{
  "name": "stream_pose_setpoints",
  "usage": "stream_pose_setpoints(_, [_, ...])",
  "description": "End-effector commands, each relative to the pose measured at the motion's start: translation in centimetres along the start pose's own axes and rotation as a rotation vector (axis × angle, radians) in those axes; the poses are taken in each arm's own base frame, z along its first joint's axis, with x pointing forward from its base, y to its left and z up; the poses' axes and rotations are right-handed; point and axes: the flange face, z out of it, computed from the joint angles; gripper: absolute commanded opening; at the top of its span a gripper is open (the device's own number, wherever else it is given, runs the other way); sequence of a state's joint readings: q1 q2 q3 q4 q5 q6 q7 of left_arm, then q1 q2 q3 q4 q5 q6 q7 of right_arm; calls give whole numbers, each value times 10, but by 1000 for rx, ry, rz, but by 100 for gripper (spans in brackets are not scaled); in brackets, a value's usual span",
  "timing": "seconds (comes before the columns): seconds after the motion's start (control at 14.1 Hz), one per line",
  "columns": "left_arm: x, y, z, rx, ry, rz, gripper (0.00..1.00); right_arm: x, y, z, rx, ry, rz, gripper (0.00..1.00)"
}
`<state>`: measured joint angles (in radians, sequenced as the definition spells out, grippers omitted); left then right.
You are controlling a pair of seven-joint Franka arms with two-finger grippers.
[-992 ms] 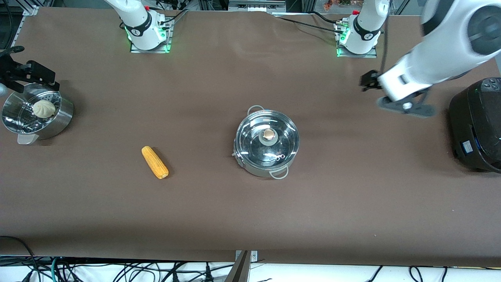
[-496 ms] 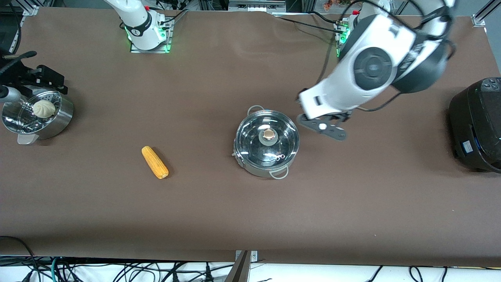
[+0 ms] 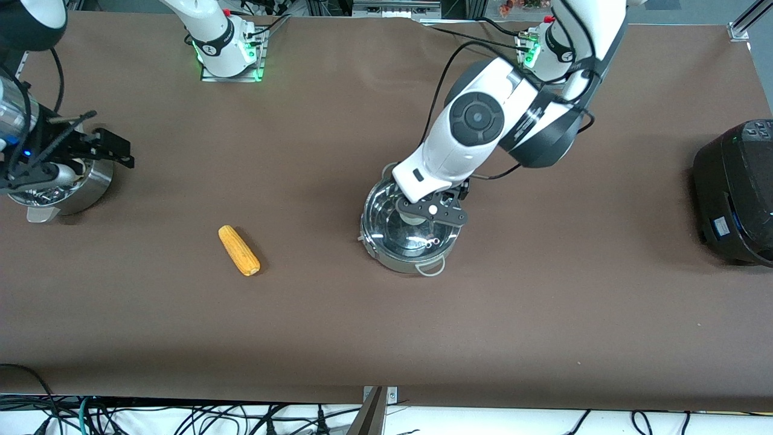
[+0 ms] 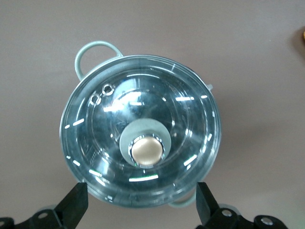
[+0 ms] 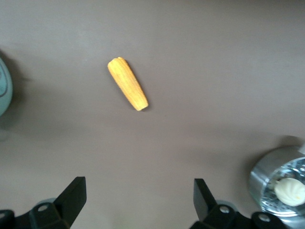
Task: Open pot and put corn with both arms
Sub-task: 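Move the left gripper over the glass lid knob on the pot, then grasp the lid knob with the left gripper while the right gripper reaches the corn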
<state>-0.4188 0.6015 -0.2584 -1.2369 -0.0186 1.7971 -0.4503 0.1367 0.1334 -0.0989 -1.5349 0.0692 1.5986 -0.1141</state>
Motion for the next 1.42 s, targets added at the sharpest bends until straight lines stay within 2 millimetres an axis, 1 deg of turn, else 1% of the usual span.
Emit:
stream_pose_setpoints(0.0, [10, 0, 10, 106, 55, 20, 100, 14, -13, 18, 46, -24, -7, 100])
stream_pose_setpoints(0.07, [6, 15, 21, 106, 56, 42, 100, 18, -24, 25, 40, -35, -29, 100])
stream_pose_setpoints(0.14, [4, 24, 28, 108, 61, 55, 100, 26, -43, 38, 23, -47, -63, 100])
stream_pose_setpoints(0.21, [6, 25, 33, 105, 62, 58, 100, 29, -56, 43, 9, -42, -86, 100])
stream_pose_setpoints(0.28, [10, 24, 40, 98, 73, 58, 100, 34, -60, 44, 5, -20, -93, 100])
stream_pose_setpoints(0.35, [13, 24, 43, 100, 86, 64, 100, 41, -75, 56, -4, -15, -116, 100])
stream_pose_setpoints(0.43, [12, 25, 49, 101, 90, 69, 100, 47, -83, 63, -11, -4, -128, 100])
stream_pose_setpoints(0.5, [11, 25, 55, 100, 89, 71, 100, 54, -86, 73, -13, 6, -133, 100])
stream_pose_setpoints(0.57, [12, 26, 58, 98, 93, 72, 100, 59, -84, 79, -14, 20, -143, 100])
stream_pose_setpoints(0.64, [10, 28, 63, 101, 86, 79, 100, 60, -82, 78, -15, 27, -150, 100])
stream_pose_setpoints(0.78, [9, 28, 67, 123, 88, 90, 100, 64, -77, 83, -35, 27, -191, 100])
stream_pose_setpoints(0.92, [2, 33, 81, 175, 83, 123, 100, 69, -73, 90, -39, 33, -228, 100])
stream_pose_setpoints(0.99, [0, 35, 83, 177, 81, 125, 100, 72, -73, 94, -41, 41, -247, 100])
stream_pose_setpoints(1.13, [-2, 37, 84, 178, 78, 131, 100, 79, -78, 107, -44, 46, -259, 100])
stream_pose_setpoints(1.28, [-5, 39, 88, 186, 61, 132, 100, 88, -81, 125, -43, 51, -263, 100])
stream_pose_setpoints(1.35, [-6, 38, 87, 190, 54, 136, 97, 93, -82, 137, -44, 51, -266, 100])
